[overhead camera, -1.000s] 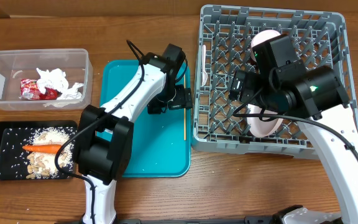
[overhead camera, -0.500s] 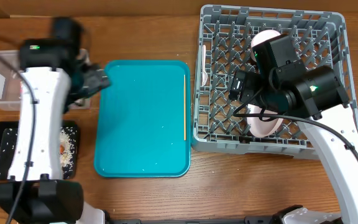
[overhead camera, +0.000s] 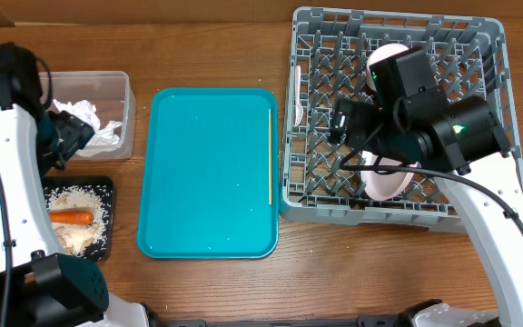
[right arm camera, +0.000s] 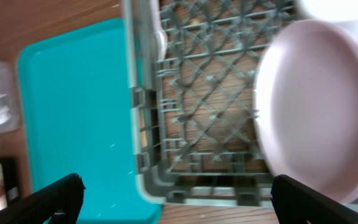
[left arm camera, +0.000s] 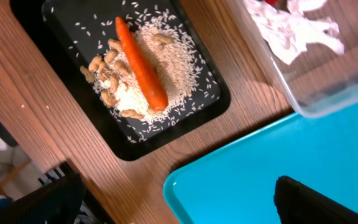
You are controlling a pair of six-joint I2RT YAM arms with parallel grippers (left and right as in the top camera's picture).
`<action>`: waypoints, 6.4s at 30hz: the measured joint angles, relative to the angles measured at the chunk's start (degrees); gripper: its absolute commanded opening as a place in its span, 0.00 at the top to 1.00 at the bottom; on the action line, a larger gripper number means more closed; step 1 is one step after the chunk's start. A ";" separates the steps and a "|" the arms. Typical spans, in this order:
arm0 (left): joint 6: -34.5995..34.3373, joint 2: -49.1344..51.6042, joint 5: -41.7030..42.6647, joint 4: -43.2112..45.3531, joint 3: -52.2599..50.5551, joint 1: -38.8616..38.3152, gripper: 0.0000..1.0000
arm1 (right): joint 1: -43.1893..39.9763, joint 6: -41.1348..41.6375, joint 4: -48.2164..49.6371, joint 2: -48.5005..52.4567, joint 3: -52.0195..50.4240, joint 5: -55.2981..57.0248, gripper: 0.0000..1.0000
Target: Sort waste into correct bins and load items into the dishwasher rack
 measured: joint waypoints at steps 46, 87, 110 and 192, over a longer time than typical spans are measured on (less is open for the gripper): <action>-0.70 0.00 1.36 0.42 0.00 0.72 0.00 | 19.45 9.33 -20.65 17.92 32.83 20.46 0.00; 3.56 23.52 11.28 17.16 0.00 -45.53 0.00 | -35.26 -9.88 -19.67 9.09 25.81 13.84 0.00; 11.52 32.79 11.17 28.04 0.20 -45.51 0.00 | -35.26 -9.88 -19.67 9.09 25.79 13.86 0.00; 5.97 1.27 9.51 -6.69 11.76 2.60 0.00 | 20.48 2.16 -11.15 22.62 25.35 2.97 0.00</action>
